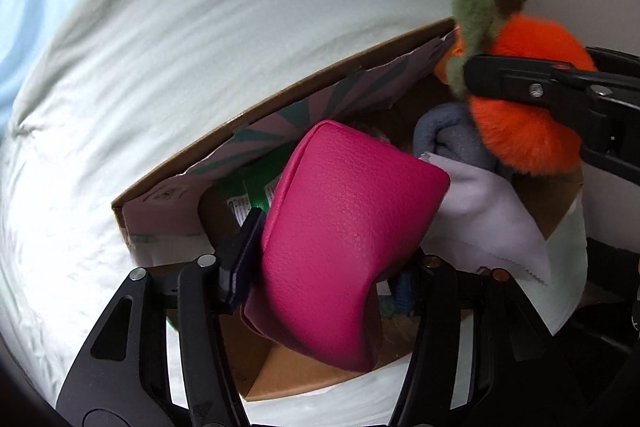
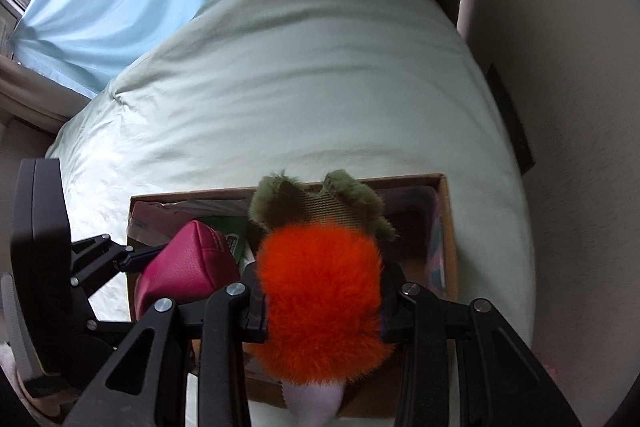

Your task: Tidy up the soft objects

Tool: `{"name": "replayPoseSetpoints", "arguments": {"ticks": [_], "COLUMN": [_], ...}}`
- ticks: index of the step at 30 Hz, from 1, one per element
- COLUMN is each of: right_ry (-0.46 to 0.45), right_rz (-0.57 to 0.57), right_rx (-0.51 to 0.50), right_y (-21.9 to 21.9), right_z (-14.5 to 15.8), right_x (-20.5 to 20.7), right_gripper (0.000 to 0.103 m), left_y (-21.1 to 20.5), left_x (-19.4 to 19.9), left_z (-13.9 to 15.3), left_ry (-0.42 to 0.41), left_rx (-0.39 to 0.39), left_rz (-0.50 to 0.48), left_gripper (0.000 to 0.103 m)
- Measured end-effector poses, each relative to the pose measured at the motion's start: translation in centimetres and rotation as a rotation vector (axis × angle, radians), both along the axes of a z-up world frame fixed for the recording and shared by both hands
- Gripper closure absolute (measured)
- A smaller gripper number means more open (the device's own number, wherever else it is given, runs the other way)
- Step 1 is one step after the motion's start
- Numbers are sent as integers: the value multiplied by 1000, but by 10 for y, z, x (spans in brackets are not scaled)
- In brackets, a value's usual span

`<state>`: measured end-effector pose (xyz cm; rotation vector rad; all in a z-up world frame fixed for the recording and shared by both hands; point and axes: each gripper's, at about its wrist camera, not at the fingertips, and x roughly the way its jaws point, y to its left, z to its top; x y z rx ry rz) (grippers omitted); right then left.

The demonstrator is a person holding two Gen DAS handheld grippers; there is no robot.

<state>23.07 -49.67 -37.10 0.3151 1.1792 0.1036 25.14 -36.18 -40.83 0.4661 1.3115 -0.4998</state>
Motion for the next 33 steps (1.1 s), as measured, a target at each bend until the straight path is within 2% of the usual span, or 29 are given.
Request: {"name": "replayPoseSetpoints", "arguments": {"ticks": [1,2,3,4,6,10,13,19,25,30,33], "right_ry": [11,27,46,54,51,55,47,22,-42,-120,-161], "right_rz": [-2,-6,-10,-15,-32,-62,-81,-74,-45,-26,2], "right_rx": [13,26,32,35,42,33,20,1,-13,-40,-30], "right_y": [0,-1,-1,-1,-3,-8,-8,-1,20,48,70], "right_z": [-4,-7,-11,-12,-13,-12,-8,16,65,124,161], "right_x": [3,5,7,7,4,-2,-4,-14,-38,-69,-91], "right_gripper": [60,57,45,30,14,13,13,13,13,13,13], "left_y": [0,-1,0,-1,-2,1,10,28,59,106,135], "left_x": [-2,-4,-6,-9,-14,-23,-28,-40,-51,-70,-92], "left_z": [1,2,3,5,7,11,21,53,102,155,192], "left_ry": [-3,-10,-17,-26,-25,-25,-31,-56,-105,-163,-233], "left_rx": [0,0,0,-8,-17,-10,-33,-70,-130,-208,-238], "left_rz": [-3,-8,-16,-23,-37,-40,-29,-6,40,111,148], "left_gripper": [38,13,1,0,0,0,0,0,0,0,0]}}
